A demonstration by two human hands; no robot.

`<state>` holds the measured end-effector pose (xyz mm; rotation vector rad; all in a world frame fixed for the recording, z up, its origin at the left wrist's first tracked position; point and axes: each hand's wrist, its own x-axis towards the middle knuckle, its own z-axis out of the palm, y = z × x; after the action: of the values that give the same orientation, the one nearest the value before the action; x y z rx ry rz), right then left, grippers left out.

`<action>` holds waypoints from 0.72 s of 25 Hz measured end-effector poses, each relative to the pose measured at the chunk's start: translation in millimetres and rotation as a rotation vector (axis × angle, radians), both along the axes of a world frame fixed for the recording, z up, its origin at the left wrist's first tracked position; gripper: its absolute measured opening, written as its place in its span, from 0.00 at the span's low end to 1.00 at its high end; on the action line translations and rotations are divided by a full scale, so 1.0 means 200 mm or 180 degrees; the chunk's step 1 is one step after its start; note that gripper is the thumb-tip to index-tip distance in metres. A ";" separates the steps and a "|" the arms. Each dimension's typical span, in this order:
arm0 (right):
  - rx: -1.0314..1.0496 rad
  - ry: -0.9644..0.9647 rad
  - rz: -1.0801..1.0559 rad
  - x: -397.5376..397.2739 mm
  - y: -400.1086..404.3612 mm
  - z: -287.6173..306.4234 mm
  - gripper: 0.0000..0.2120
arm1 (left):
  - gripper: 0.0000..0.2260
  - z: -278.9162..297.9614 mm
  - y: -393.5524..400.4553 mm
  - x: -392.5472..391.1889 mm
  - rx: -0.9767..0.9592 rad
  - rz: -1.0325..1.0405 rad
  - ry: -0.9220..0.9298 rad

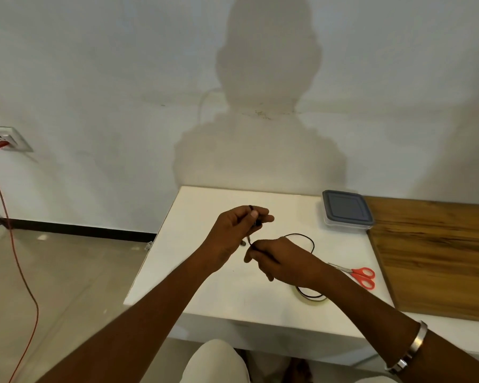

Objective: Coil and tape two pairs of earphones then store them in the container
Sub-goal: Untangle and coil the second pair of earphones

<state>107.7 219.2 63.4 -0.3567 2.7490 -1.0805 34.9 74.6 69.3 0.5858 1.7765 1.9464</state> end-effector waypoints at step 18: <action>-0.0709 0.0692 -0.1050 -0.07 0.18 0.08 0.07 | 0.13 0.05 0.02 0.12 0.0068 -0.1034 -0.0508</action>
<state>93.9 255.5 80.0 -0.0467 2.9554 -1.5184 59.1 77.9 80.0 0.6607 1.4632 1.7385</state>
